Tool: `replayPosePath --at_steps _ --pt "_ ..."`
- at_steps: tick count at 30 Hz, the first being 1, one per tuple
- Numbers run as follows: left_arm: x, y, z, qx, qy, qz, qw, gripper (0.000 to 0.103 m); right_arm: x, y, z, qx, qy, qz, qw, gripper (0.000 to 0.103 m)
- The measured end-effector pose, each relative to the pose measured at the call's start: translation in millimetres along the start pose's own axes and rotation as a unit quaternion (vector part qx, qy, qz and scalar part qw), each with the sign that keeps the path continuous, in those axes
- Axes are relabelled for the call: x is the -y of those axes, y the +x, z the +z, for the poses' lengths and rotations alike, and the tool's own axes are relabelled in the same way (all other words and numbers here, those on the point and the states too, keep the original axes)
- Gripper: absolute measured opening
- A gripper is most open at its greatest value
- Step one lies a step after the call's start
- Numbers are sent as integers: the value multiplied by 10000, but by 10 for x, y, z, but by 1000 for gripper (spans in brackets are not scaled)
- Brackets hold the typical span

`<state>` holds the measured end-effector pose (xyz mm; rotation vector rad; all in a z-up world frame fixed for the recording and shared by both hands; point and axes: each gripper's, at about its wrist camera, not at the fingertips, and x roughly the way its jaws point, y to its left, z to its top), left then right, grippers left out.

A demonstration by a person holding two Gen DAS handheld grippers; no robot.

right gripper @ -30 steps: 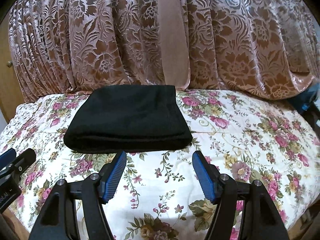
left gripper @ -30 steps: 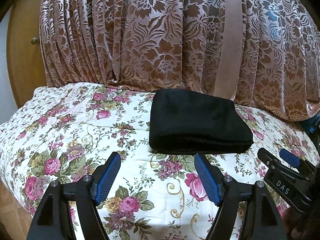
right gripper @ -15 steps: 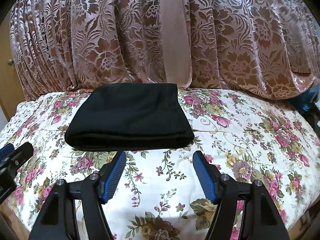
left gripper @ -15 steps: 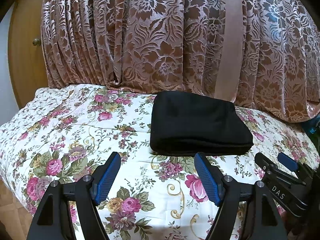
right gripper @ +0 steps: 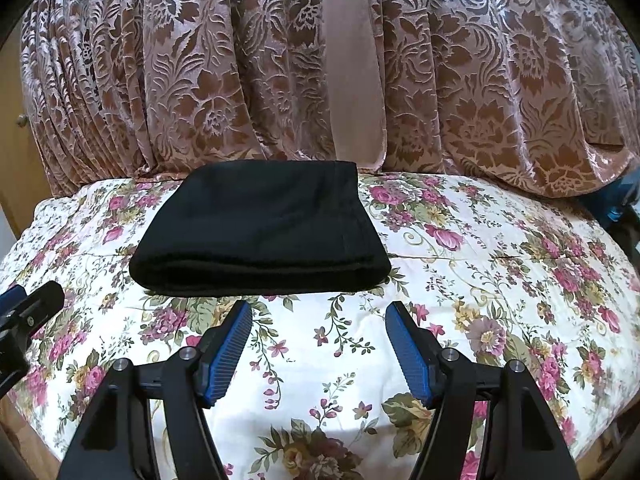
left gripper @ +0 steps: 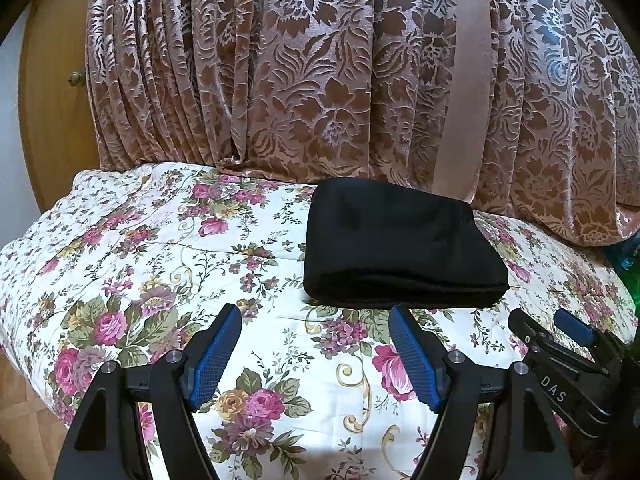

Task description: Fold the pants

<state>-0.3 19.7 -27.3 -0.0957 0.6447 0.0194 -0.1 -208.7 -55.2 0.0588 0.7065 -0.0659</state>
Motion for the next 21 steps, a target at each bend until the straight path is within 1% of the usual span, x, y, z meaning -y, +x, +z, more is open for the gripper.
replayPosePath --at_steps 13,18,21 --pt "-5 -39 9 8 -51 12 10000 77 -15 29 -45 -74 -38 1 10000 70" --pt "5 -11 6 -53 -63 -75 9999 77 -8 51 -72 -120 -50 -6 9999 70" --pt "7 -14 -10 81 -68 -248 9996 77 14 82 -86 -177 -31 -1 9998 70"
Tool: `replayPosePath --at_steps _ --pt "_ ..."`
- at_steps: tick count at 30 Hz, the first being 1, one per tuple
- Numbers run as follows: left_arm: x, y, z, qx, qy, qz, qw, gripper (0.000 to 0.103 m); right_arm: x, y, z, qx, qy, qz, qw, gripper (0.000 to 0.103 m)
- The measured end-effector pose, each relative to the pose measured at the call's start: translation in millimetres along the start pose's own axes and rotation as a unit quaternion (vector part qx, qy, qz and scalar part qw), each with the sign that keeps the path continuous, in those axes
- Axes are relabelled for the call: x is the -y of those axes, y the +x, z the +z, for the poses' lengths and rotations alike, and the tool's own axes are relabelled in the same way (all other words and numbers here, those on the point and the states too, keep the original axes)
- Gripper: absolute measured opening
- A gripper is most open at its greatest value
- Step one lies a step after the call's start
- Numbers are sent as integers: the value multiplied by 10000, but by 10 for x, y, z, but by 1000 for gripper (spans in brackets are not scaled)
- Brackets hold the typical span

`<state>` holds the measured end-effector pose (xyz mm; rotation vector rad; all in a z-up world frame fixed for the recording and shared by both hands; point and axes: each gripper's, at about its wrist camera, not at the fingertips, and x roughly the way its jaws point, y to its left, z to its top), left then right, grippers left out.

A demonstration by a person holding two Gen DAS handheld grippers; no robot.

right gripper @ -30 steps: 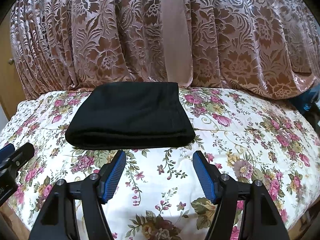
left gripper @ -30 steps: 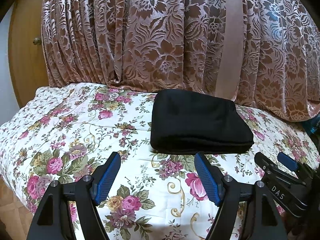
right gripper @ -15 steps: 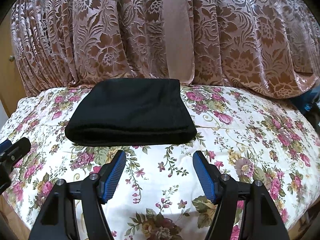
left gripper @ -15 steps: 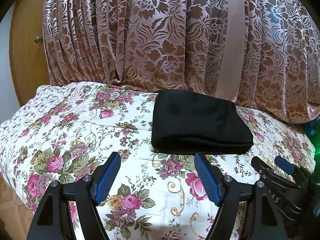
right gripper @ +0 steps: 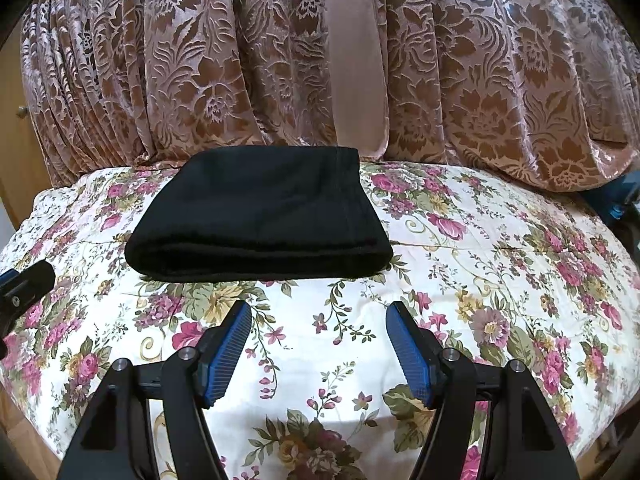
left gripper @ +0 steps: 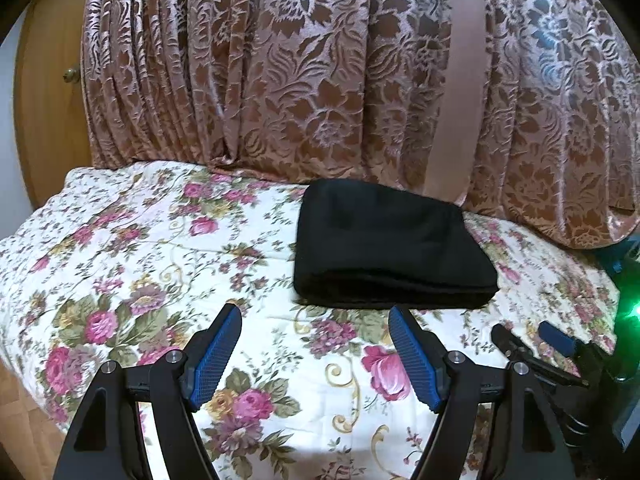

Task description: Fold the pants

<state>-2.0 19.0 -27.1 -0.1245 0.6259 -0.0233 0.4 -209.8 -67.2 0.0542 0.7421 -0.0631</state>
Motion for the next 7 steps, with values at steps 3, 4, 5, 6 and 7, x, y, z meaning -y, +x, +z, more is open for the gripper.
replayPosePath --at_steps 3,4,5,6,7 --pt "9 8 -3 118 29 -71 9999 74 46 43 -25 -79 76 -12 9999 70" --pt "17 35 -7 100 55 -91 9999 73 71 66 -36 -121 111 -22 9999 70" --pt "22 60 -11 87 81 -99 9999 72 100 90 -47 -162 148 -31 9998 70" --pt "34 91 -23 51 115 -96 9999 72 142 122 -58 -214 189 -53 9996 70" --pt "44 135 -38 -35 142 -114 9998 72 184 152 -65 -257 220 -96 9994 70"
